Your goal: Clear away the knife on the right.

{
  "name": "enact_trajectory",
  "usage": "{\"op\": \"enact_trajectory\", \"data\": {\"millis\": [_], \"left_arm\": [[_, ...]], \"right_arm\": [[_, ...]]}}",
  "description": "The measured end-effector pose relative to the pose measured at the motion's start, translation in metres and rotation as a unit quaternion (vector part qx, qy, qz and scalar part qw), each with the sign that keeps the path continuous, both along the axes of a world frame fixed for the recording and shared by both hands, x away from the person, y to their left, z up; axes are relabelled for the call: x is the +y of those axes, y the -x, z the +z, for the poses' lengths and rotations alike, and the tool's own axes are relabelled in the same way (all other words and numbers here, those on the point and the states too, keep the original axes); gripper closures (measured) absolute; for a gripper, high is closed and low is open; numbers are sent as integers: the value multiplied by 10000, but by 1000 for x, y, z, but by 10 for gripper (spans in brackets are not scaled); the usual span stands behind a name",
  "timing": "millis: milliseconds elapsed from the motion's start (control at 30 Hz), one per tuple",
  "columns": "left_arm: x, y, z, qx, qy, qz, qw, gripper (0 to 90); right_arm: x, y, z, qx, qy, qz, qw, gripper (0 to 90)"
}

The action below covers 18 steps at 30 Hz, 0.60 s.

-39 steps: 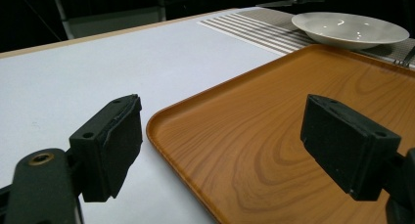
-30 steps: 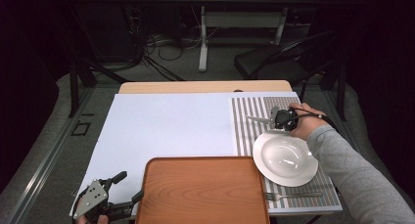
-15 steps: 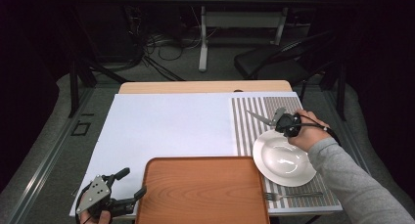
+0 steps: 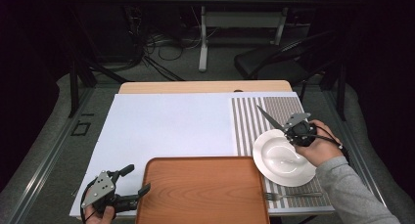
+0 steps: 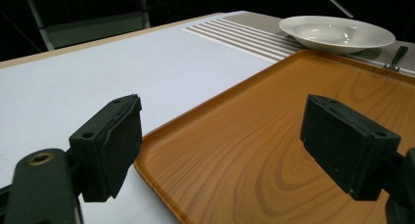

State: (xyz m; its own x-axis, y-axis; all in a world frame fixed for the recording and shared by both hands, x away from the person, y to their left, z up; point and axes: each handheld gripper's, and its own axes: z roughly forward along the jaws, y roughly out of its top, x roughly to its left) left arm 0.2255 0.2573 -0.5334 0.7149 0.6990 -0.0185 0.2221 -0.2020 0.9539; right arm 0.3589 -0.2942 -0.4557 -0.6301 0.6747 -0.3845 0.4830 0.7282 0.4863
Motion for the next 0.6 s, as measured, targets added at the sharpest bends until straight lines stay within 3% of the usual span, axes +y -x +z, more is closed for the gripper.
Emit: {"op": "enact_trajectory", "data": {"millis": [200, 333, 600], "left_arm": [[0, 0, 0, 0, 6, 2, 10000, 160], [0, 0, 0, 6, 8, 4, 10000, 160], [0, 0, 0, 10, 19, 18, 10000, 160]], "right_arm": [[-11, 11, 2, 28, -603, -209, 9980, 801], [-19, 18, 3, 6, -980, -330, 9946, 800], [-35, 33, 3, 198, -1771, -624, 9820, 801]]}}
